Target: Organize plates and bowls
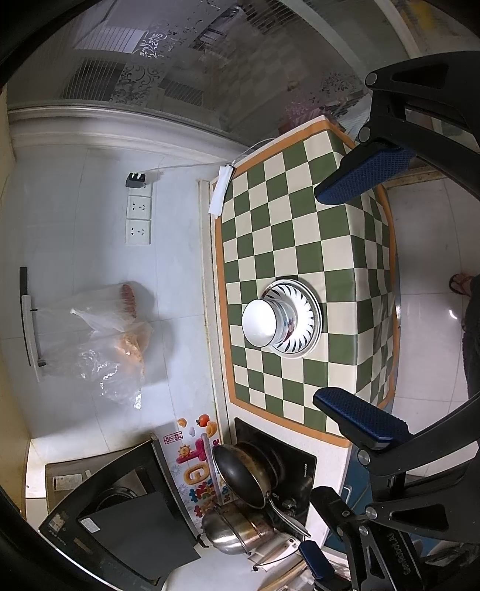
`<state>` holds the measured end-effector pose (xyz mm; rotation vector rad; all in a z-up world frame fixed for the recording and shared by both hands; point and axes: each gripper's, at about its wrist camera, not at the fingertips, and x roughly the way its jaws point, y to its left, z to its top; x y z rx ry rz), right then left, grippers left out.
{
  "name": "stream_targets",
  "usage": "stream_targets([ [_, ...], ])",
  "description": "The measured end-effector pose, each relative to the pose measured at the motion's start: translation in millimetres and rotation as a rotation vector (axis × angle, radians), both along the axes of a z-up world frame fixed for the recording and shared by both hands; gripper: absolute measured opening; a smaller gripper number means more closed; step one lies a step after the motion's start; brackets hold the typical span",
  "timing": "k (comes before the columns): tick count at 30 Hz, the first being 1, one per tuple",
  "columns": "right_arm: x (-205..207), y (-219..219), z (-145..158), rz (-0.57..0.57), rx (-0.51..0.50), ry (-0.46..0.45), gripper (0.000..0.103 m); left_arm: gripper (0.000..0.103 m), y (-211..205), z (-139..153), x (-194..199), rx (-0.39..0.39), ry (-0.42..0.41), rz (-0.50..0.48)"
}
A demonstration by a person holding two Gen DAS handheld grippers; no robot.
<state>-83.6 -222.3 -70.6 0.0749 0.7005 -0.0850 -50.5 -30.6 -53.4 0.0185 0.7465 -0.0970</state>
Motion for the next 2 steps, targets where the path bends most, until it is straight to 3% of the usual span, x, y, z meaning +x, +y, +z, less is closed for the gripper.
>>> stream_targets([
  [2,0.0,0.3,-0.2,-0.001,-0.002,0.001,0.101,0.103,-0.2,0.7,1.1,-0.002,-0.003,0.000],
])
